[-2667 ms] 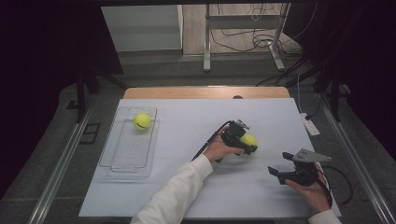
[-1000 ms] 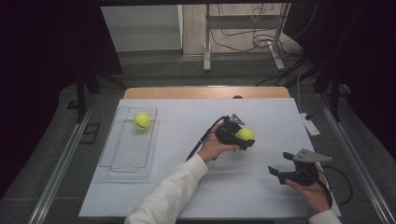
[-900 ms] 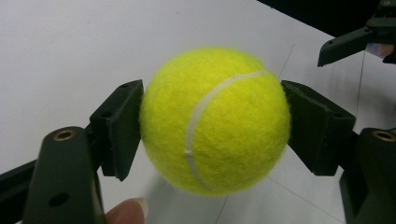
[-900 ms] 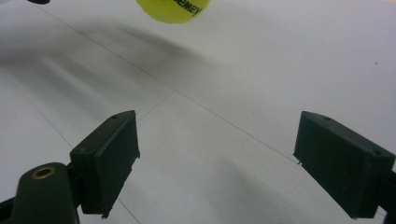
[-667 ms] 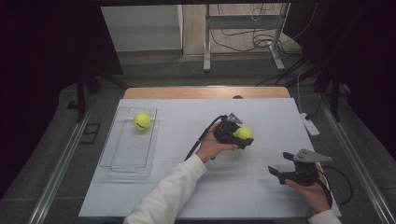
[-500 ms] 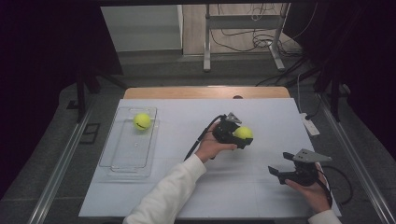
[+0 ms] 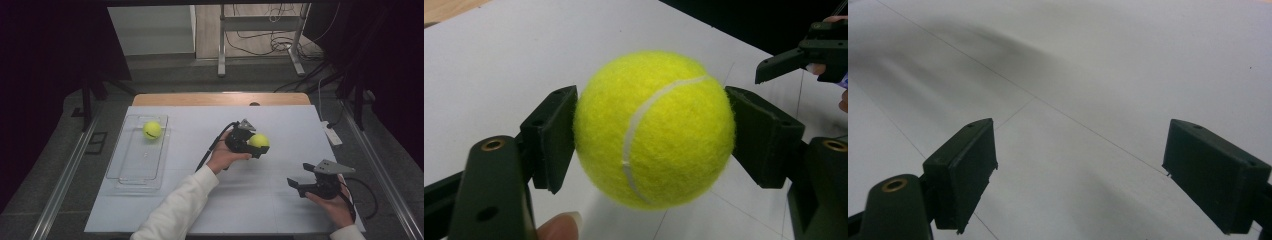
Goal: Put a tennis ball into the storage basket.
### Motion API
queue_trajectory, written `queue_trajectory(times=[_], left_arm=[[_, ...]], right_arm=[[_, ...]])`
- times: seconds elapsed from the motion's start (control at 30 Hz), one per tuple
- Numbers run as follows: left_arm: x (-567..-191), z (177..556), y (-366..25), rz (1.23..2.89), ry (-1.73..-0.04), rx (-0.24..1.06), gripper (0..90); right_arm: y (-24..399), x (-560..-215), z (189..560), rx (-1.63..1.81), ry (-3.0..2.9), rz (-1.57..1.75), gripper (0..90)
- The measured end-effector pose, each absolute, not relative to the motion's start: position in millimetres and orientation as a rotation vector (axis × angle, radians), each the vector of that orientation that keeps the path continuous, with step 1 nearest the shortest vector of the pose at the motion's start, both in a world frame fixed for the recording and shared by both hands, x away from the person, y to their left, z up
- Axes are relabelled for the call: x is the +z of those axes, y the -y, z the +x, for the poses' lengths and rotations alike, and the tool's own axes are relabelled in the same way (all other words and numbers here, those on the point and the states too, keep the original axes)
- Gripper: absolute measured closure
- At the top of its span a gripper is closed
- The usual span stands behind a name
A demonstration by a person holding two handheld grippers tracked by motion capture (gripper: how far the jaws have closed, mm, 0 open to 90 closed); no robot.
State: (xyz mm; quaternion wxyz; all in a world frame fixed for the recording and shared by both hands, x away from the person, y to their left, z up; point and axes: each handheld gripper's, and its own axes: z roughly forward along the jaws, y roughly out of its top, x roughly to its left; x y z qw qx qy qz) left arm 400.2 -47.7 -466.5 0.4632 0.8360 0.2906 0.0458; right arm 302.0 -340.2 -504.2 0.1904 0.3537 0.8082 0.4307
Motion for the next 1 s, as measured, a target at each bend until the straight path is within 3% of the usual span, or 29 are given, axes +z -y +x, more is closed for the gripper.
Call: queue_trajectory(times=[1.0], left_arm=[[-454, 391, 13, 1.987, -0.74, 0.162, 26.8]], right_arm=[[339, -504, 302, 1.207, -2.27, 0.997, 14.1]])
